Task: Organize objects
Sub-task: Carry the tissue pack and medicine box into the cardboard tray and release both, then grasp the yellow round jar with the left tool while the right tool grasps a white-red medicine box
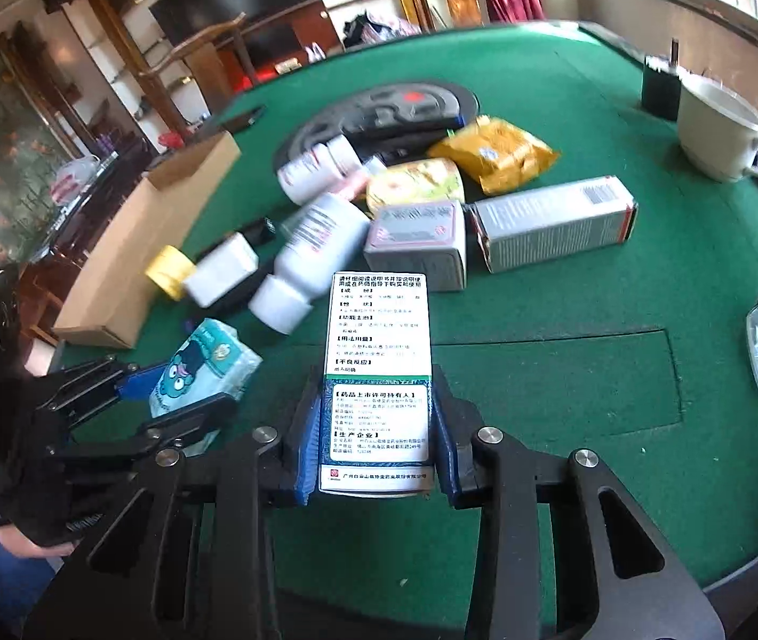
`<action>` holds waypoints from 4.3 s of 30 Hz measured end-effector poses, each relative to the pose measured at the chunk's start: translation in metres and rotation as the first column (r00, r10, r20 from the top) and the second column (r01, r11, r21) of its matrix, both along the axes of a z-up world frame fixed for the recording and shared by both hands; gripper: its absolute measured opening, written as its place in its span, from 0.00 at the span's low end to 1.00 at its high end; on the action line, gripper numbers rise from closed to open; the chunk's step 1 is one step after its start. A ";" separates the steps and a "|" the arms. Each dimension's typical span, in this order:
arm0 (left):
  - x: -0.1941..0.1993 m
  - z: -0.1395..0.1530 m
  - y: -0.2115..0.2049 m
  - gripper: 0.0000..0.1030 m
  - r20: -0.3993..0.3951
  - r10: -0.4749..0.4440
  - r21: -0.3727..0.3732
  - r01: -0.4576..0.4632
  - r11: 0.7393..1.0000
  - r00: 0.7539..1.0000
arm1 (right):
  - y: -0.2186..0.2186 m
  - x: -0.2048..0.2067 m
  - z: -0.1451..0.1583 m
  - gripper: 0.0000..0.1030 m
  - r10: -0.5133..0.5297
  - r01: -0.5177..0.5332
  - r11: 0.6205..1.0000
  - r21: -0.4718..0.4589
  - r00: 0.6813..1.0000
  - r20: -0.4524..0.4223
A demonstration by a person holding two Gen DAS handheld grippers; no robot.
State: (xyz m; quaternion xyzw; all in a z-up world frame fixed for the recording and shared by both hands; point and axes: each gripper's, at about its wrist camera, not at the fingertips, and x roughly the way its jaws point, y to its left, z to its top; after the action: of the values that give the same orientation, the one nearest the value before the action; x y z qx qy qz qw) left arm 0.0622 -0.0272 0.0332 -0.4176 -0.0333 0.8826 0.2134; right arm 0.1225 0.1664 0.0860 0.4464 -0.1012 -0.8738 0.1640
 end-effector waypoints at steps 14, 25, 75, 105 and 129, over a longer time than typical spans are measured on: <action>-0.012 0.042 -0.186 0.42 -0.086 0.414 0.104 -0.405 0.909 0.906 | -0.144 -0.034 0.040 0.33 0.285 -0.286 0.957 -0.054 0.958 -0.027; -0.070 0.058 -0.234 0.42 -0.081 0.444 0.032 -0.443 0.896 0.892 | -0.244 -0.116 0.051 0.33 0.341 -0.330 0.936 -0.121 0.937 0.079; -0.207 -0.015 -0.272 0.50 0.045 0.496 -0.083 -0.491 0.867 0.867 | -0.335 -0.299 -0.031 0.35 0.138 -0.082 0.974 -0.212 0.954 0.266; -0.064 0.038 -0.226 0.64 -0.048 0.451 0.037 -0.450 0.892 0.891 | -0.210 -0.147 0.001 0.53 0.331 -0.335 0.938 0.092 0.942 0.053; -0.055 0.004 -0.020 0.75 -0.038 0.053 -0.253 -0.061 0.966 0.998 | -0.017 -0.059 0.014 0.53 0.285 -0.329 0.921 -0.209 0.934 -0.217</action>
State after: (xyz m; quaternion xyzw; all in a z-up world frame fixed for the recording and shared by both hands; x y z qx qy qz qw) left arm 0.0068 -0.0476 0.0371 -0.4266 0.0713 0.8917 0.1334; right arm 0.0638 0.1497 0.0998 0.3516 -0.1200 -0.8553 0.3611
